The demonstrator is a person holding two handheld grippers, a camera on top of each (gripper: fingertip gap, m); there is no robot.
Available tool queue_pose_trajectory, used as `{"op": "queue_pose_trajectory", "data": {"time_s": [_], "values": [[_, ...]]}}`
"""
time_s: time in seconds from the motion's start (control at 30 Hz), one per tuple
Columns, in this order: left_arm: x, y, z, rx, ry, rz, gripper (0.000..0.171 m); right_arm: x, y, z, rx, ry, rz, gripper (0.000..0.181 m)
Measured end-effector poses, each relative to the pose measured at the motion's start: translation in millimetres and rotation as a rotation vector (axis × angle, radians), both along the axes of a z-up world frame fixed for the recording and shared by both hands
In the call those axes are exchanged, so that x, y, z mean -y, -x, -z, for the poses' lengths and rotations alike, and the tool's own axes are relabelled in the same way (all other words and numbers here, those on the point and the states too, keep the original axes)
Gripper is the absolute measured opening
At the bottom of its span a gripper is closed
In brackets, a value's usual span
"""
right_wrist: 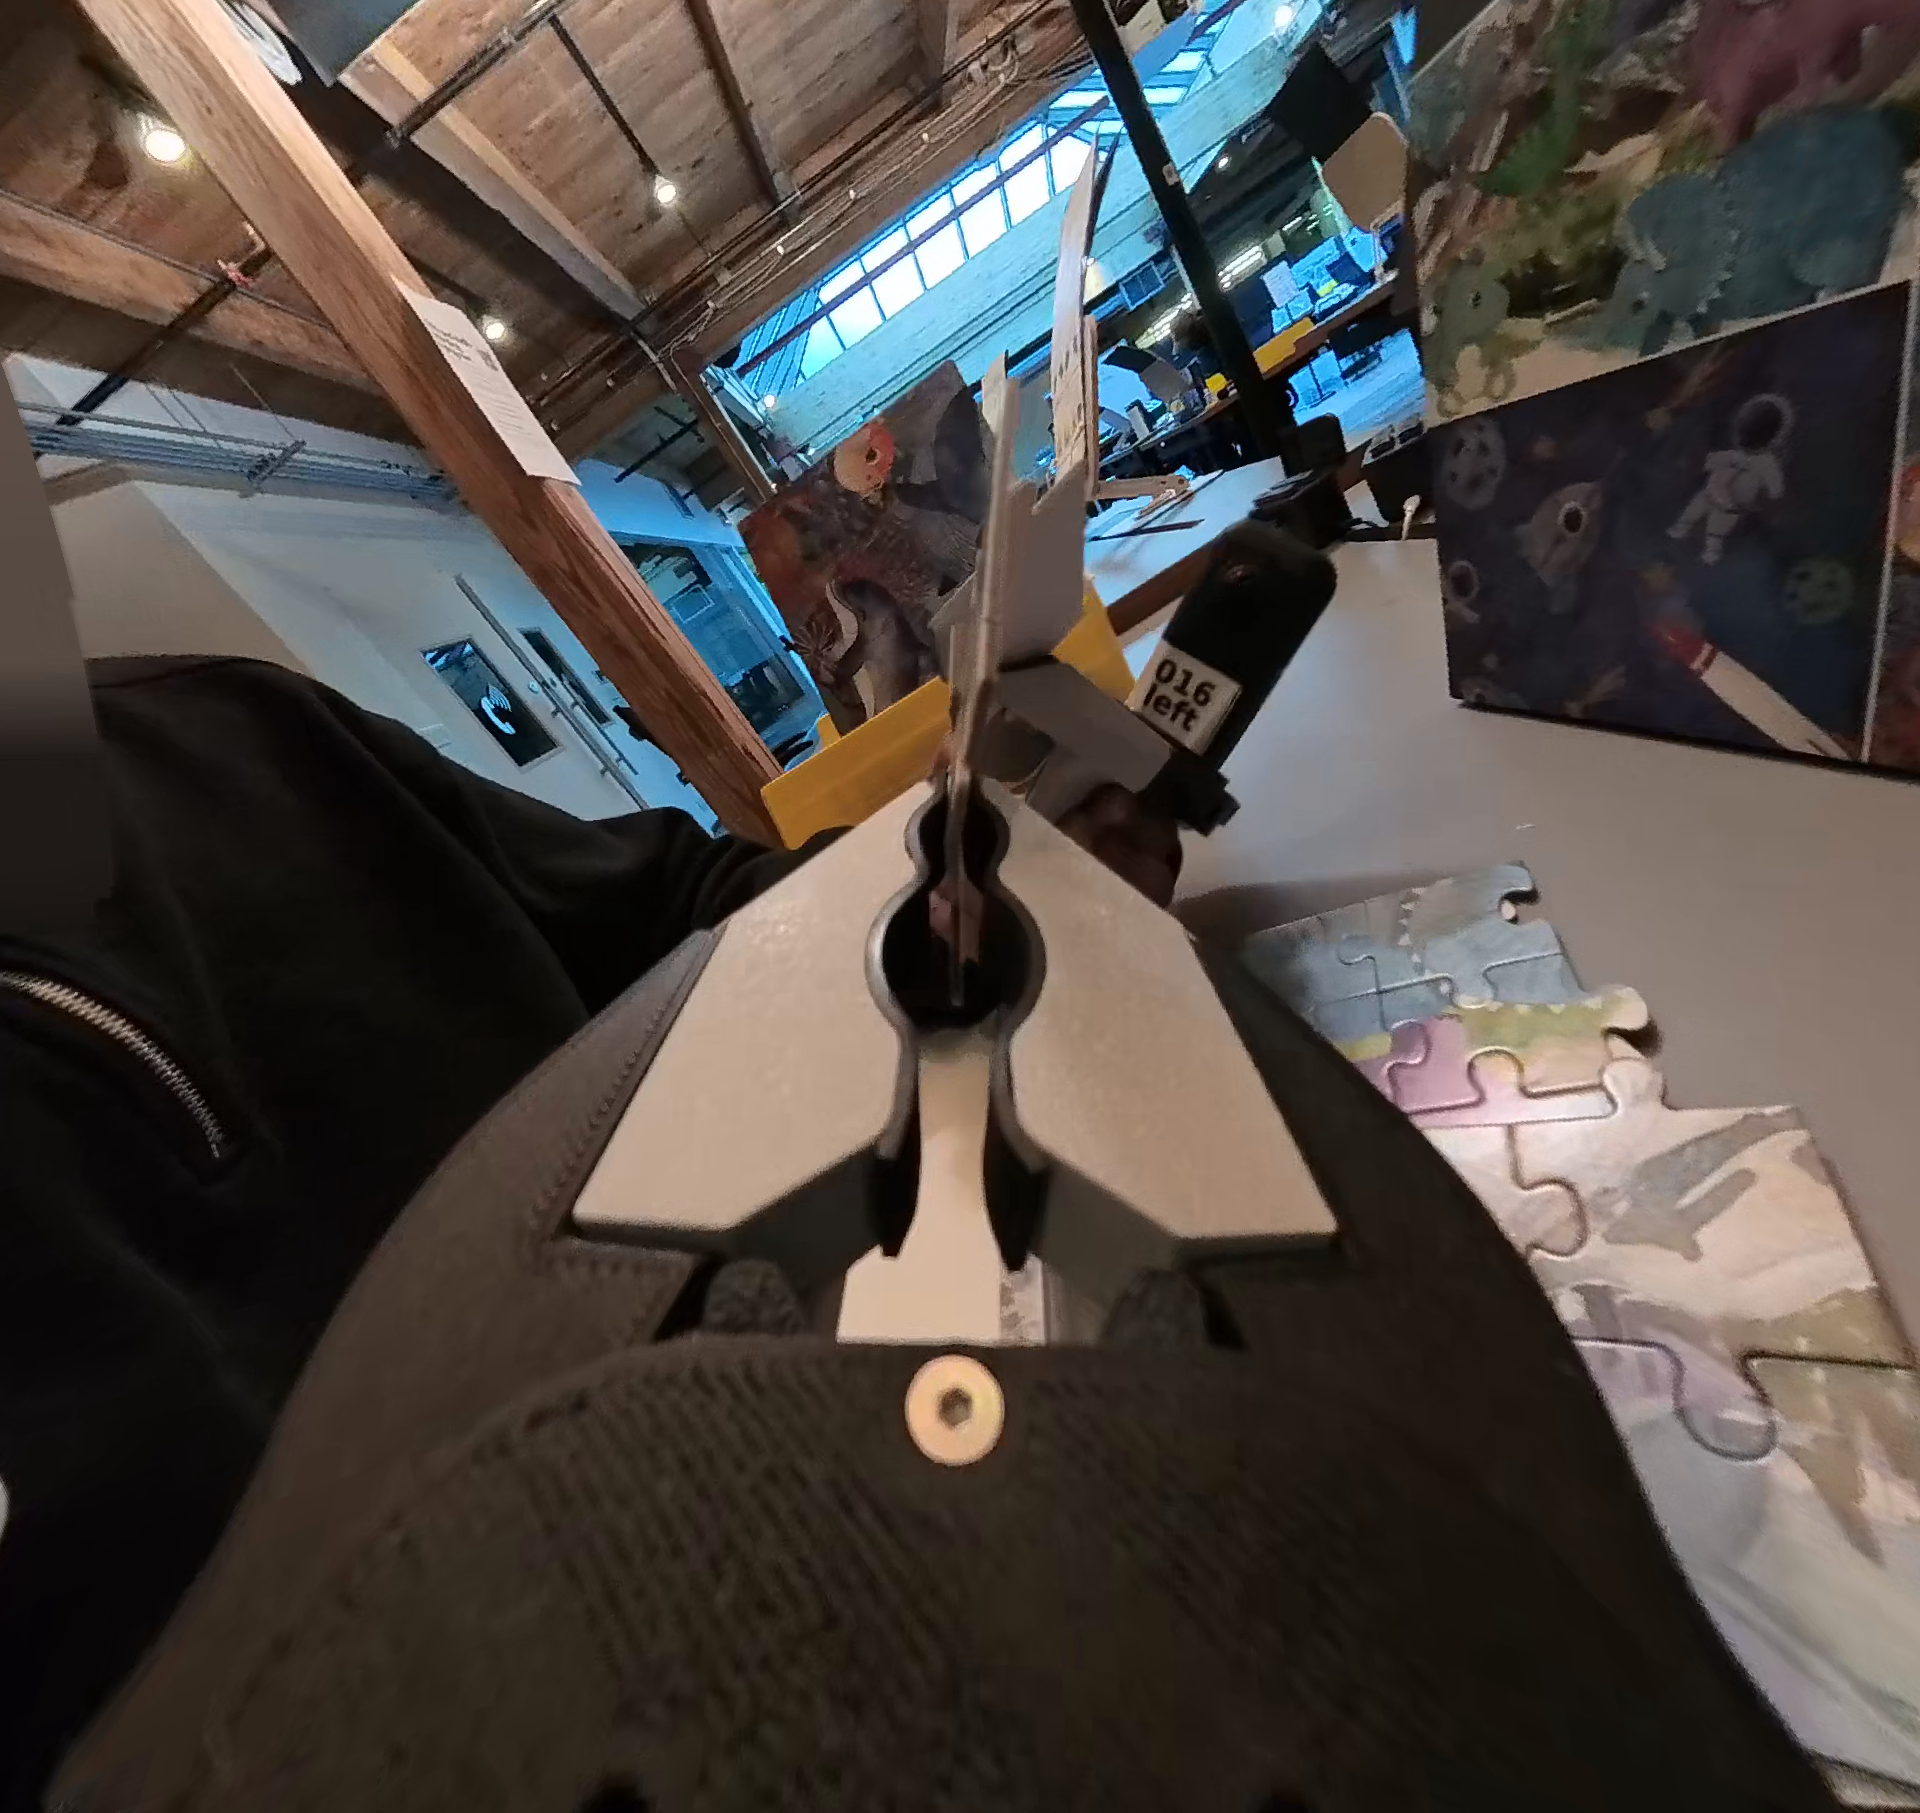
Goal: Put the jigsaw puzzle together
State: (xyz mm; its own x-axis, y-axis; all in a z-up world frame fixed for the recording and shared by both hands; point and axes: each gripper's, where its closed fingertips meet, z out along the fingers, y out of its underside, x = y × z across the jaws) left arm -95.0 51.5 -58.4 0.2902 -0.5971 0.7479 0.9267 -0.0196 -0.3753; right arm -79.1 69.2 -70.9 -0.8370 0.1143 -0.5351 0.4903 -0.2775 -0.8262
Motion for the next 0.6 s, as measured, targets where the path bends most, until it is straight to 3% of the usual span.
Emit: {"op": "queue_pose_trajectory", "data": {"time_s": [0.33,0.53,0.6], "values": [[1,-17,-8,-0.041,-0.028,0.092,0.000,0,-15,-7,-0.069,-0.029,-0.065,0.000],[-4,-12,-5,-0.354,0.119,-0.167,0.000,-5,-9,-6,-0.059,-0.032,-0.021,0.000],[-4,-14,-10,-0.347,0.104,-0.167,0.000,-5,-11,-10,-0.053,0.016,-0.031,0.000]]}}
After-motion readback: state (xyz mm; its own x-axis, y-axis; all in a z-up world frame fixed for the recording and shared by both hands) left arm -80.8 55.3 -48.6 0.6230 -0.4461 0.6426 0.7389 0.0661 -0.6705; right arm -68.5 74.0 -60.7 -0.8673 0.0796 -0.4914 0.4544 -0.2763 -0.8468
